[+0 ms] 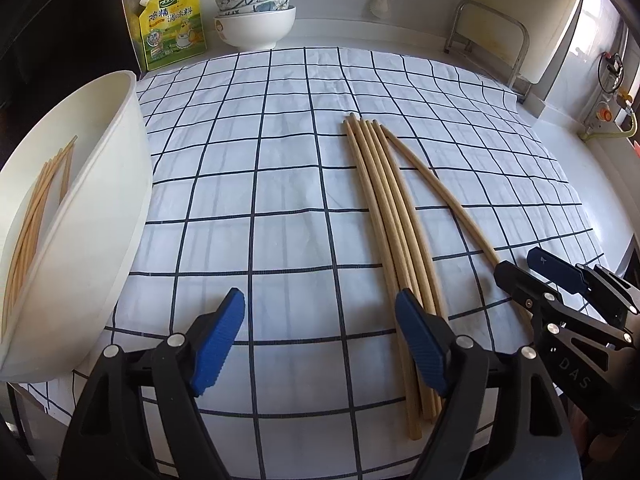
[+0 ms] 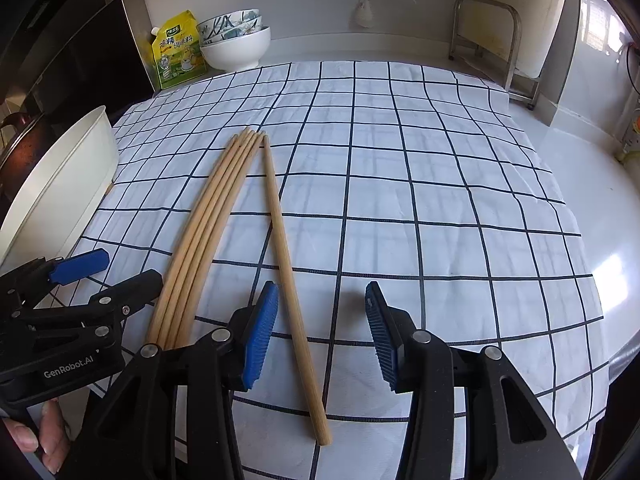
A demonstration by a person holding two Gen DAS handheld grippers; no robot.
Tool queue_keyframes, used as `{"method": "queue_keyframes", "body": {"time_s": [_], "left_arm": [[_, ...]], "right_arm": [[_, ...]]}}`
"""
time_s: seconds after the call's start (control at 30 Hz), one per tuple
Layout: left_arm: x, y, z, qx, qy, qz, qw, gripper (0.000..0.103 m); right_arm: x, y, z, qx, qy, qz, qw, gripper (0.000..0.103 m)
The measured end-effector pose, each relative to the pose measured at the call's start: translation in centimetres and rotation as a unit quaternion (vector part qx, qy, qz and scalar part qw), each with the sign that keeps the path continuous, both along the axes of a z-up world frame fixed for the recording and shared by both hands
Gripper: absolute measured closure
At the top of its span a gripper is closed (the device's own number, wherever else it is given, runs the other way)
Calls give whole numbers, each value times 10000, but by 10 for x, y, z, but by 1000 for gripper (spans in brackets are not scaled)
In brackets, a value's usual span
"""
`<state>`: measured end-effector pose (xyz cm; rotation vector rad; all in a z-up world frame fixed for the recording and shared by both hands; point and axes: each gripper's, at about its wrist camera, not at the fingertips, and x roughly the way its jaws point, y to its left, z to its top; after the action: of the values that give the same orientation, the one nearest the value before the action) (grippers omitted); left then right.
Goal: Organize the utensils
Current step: 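Lower the right gripper onto one chopstick and close it while the left gripper grasps another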
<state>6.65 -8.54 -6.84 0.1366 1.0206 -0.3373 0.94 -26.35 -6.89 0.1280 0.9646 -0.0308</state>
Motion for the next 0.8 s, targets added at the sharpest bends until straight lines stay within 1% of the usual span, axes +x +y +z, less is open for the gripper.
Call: {"method": "queue_keyframes", "body": {"time_s": [0.17,0.33,0.6,0.7,0.8], "left_arm": [[1,-7,-1,-22,65,-71,10000,26],[2,-14,-6,180,3,-108,9998,27],[6,7,-5,313,6,182,9993,26],[9,11,-5,255,43,270,9993,26],[14,6,-5,246,9,258,9994,27]], "right_arm": [[0,-1,0,11,-10,-3,10000,59],[0,-3,1,8,-23,-12,10000,59],[5,-2,-1,-20,7,19,10000,59],[9,0,0,-40,-13,57,10000,59],[14,3,-1,-150,-14,84,9999,59]]}}
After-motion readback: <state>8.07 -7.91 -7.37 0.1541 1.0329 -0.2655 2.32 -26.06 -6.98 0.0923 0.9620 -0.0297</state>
